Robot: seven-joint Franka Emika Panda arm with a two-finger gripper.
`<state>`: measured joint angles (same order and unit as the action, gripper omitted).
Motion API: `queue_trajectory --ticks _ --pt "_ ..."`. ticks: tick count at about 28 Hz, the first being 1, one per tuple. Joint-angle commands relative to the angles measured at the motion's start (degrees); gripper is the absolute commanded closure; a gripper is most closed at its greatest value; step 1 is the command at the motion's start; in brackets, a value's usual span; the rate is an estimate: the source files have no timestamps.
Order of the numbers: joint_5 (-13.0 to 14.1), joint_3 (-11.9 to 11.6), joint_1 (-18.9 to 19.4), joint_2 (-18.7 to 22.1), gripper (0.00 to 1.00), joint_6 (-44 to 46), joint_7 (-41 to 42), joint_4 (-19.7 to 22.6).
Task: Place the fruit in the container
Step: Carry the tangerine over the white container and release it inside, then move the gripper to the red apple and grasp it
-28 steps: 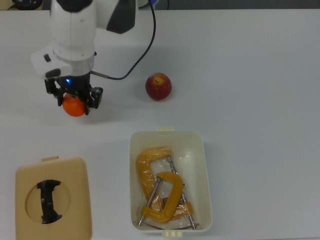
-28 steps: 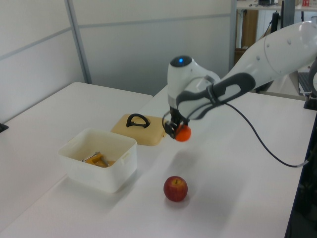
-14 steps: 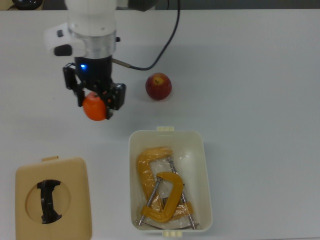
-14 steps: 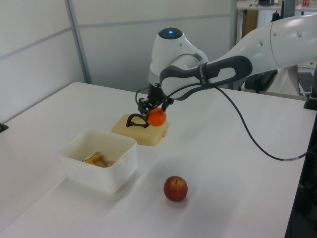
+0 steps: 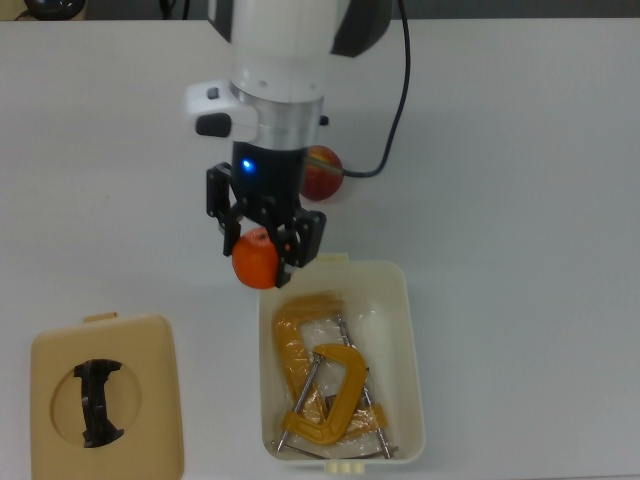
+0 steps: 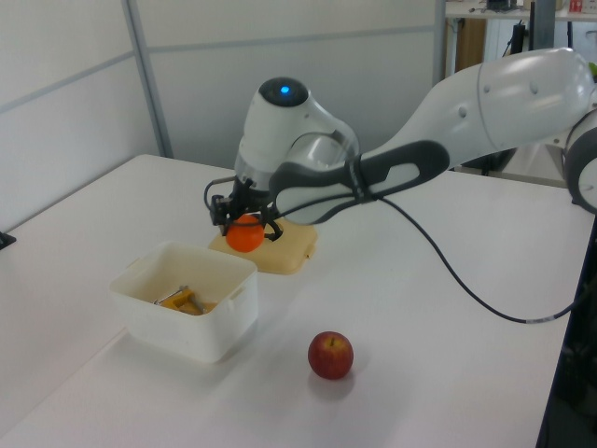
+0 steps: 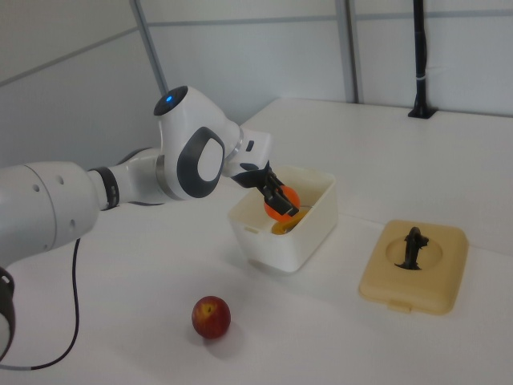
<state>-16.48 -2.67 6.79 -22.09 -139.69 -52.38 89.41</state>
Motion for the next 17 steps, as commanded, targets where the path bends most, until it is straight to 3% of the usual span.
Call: queue_trajectory --ticks 1,2,3,13,17 --pt "-6.62 -0.41 2.17 -4.89 0.78 -1.11 -9.13 -5.3" --pt "-7.42 -0.32 2.52 -5.41 0.53 -1.11 -9.93 -5.56" --pt "-8.3 -0.32 3.13 -5.94 0.01 -1.11 -11.15 -5.57" --pt "-8.13 -0.23 3.75 -5.07 0.0 -0.76 -10.82 -5.39" --pt "-7.43 -0.23 3.58 -2.35 0.0 0.38 -4.95 -2.59"
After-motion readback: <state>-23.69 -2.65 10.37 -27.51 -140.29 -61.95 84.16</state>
